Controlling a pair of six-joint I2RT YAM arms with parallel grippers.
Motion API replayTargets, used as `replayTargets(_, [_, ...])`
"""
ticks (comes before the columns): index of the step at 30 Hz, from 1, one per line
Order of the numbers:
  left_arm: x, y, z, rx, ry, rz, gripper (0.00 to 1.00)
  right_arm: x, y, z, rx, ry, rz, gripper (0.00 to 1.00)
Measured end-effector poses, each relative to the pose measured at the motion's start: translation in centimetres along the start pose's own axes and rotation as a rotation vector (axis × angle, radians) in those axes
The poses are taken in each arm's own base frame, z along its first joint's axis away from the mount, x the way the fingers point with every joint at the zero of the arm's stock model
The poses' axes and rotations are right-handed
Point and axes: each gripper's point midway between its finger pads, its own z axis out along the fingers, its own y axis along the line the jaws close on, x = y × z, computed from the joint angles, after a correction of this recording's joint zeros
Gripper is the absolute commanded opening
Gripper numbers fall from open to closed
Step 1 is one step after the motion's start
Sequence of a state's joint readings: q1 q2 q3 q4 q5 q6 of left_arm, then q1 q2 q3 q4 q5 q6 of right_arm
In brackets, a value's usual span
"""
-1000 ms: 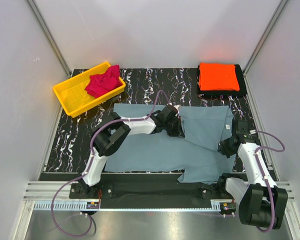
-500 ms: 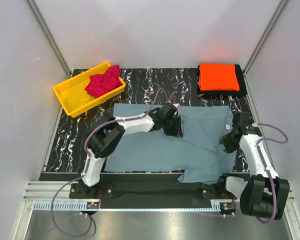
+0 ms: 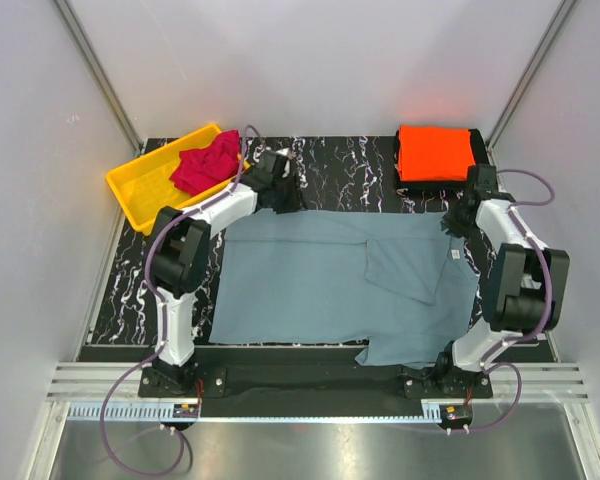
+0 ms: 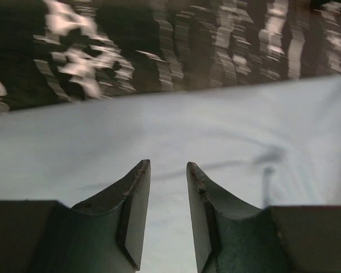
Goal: Fold and stack the t-shirts
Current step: Fold the tshirt
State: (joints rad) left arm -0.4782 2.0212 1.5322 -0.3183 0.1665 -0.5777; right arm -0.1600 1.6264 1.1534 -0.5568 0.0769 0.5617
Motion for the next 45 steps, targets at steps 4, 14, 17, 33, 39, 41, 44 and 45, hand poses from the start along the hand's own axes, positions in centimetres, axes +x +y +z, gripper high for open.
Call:
replayTargets(4, [1.0, 4.6, 2.6, -0.098, 0.059, -0.039, 0.37, 0.4, 0.1, 3.7, 0.013, 0.045, -0.061, 0.21])
replayTargets(14, [1.1, 7.0, 3.5, -0.187, 0.073, -0.035, 0.37, -0.8, -2.6, 7.8, 0.098, 0.053, -0.078, 0.22])
replayTargets(17, [0.7, 6.9, 3.8, -0.201, 0.068, -0.027, 0.37, -1.6, -2.4, 8.3, 0.102, 0.041, -0.083, 0.22])
replayTargets(33, [-4.1, 7.4, 2.0, -0.236, 0.004, 0.046, 0.39, -5.7, 1.2, 9.5, -0.014, 0.023, -0.088, 0.32])
replayTargets(39, [-5.8, 4.3, -8.2, -0.194, -0.136, 0.060, 0.43, -5.1, 2.0, 4.7, -0.057, 0.052, -0.015, 0.45])
replayTargets(41, [-4.8, 3.9, -12.4, -0.192, -0.189, 0.020, 0.43, -4.1, 2.2, 1.8, -0.095, 0.058, 0.018, 0.45])
replayTargets(44, [-1.7, 5.6, -16.3, -0.257, -0.222, -0.104, 0.41, -2.1, 1.8, -1.9, -0.139, 0.069, 0.051, 0.45])
replayTargets(45, [-0.4, 6.5, -17.0, -0.294, -0.216, -0.149, 0.40, -1.2, 1.5, -2.9, -0.150, 0.075, 0.058, 0.45])
